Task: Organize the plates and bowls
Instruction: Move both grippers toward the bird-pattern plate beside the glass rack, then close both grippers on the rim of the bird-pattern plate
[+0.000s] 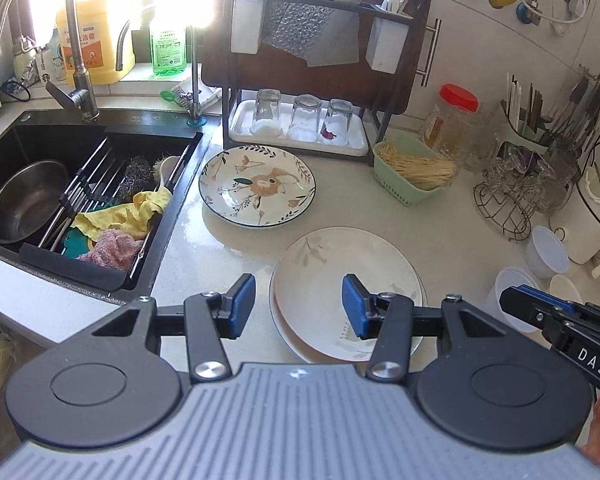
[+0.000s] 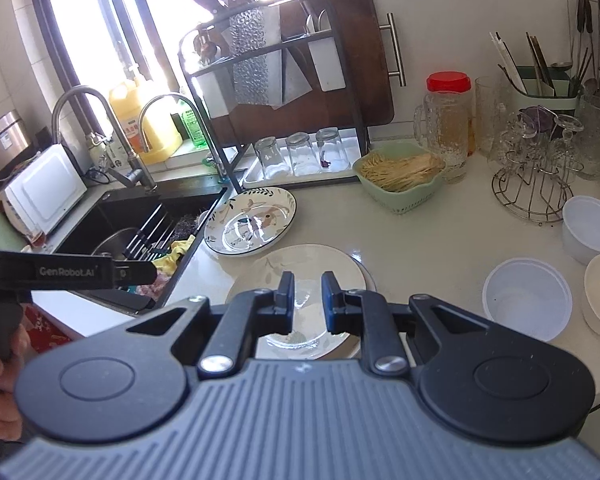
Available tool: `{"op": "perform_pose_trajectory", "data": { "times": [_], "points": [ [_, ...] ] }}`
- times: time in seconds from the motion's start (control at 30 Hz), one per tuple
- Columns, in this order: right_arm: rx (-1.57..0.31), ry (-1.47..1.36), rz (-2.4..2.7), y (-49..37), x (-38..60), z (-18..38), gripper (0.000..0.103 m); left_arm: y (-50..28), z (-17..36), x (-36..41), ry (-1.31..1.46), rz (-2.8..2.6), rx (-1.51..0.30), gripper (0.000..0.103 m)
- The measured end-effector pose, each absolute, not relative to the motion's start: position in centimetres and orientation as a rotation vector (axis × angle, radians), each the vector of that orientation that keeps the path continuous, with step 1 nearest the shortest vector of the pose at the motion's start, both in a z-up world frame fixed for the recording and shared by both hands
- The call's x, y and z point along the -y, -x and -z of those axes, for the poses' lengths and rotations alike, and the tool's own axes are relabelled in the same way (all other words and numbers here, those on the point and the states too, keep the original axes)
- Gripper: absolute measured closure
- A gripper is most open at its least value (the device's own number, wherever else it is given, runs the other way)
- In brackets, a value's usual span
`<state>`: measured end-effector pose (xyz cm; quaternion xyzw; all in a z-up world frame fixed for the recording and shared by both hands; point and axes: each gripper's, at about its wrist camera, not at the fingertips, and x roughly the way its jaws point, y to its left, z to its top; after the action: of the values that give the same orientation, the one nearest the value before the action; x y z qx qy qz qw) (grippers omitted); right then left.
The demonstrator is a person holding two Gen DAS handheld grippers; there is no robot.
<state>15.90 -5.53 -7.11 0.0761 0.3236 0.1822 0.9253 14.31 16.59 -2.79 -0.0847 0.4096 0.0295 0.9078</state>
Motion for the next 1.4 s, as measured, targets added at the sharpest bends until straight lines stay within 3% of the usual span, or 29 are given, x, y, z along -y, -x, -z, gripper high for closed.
{"op": "perform_pose_trajectory", "data": {
  "times": [0.83,1.23,1.3,1.33,1.37,1.4],
  "points": [
    [-0.748,-0.122,-0.324,-24.9,-0.7,8.7,0.085,-25.6,5.3,-22.7,0.2,0.016,-0.88,0.046],
    [-0.807,-0.085,-0.268,-30.3,-2.2,11.3,0.084,-33.2,9.0,-25.2,0.212,0.03,-0.942,0.028],
    [-0.82,-0.112,-0.261,-31.3,-2.3,11.7,0.059,-34.3,9.7,-26.0,0.217,0.025,-0.95,0.026],
    [-0.819,-0.13,-0.256,-31.7,-2.3,12.0,0.04,-34.9,10.0,-26.4,0.224,0.021,-0.959,0.026],
    [-0.821,-0.147,-0.257,-32.2,-2.4,12.2,0.032,-35.5,10.4,-26.8,0.228,0.018,-0.966,0.026],
    [-0.832,-0.156,-0.256,-32.6,-2.5,12.5,0.033,-36.0,10.7,-27.0,0.228,0.016,-0.973,0.026]
  ]
}}
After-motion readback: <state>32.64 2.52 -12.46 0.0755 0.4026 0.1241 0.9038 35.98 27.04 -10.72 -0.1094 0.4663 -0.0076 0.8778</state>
